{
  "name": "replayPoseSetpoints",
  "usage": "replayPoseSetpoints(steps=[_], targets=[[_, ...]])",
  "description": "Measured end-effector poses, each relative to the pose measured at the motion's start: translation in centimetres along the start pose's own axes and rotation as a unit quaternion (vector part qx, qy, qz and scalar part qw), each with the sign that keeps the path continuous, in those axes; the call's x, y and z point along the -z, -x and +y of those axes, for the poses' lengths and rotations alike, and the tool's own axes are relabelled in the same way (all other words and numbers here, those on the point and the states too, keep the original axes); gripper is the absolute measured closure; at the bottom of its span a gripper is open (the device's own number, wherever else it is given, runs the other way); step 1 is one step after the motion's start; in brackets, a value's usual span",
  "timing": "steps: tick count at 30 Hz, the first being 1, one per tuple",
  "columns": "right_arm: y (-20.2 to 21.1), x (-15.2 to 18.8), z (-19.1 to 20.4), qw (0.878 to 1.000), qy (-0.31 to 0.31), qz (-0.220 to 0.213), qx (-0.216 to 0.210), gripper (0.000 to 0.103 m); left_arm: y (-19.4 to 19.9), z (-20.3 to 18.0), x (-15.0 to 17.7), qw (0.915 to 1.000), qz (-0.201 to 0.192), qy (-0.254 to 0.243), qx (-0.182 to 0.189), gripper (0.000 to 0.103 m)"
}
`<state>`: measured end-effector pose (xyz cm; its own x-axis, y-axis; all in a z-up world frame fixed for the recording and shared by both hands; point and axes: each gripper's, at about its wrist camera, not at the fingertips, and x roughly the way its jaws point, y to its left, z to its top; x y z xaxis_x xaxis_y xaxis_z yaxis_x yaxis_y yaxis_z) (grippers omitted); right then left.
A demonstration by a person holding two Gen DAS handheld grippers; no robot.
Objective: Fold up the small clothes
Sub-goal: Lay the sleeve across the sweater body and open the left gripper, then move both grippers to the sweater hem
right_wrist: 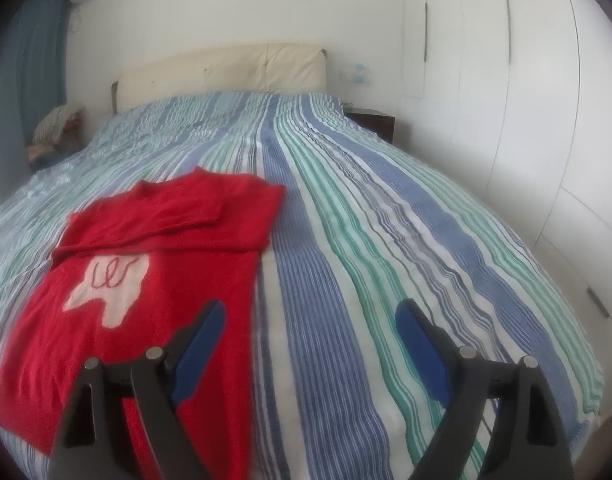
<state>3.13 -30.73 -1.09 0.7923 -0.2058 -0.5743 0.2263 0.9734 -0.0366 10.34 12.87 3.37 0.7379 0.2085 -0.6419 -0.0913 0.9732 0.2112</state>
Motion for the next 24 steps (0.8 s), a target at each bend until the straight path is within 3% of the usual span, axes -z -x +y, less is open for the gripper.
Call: replayPoseSetpoints(steps=[4,9,24], targets=[[-0.6,0.5,0.5,1.0,0.017,0.008,0.015,0.017,-1.3,-3.9,3.3,0.9973,0.039,0.015,0.061,0.003],[-1.9,1.4,0.6,0.998,0.034,0.036,0.04,0.017,-2.3,-7.1,7.0,0.9934,0.069,0.038,0.084,0.003],[-2.5,2.1,2.1,0.995,0.079,0.047,0.049,0.017,-2.4,-8.5,8.6,0.9927,0.086,0.04,0.074,0.003]])
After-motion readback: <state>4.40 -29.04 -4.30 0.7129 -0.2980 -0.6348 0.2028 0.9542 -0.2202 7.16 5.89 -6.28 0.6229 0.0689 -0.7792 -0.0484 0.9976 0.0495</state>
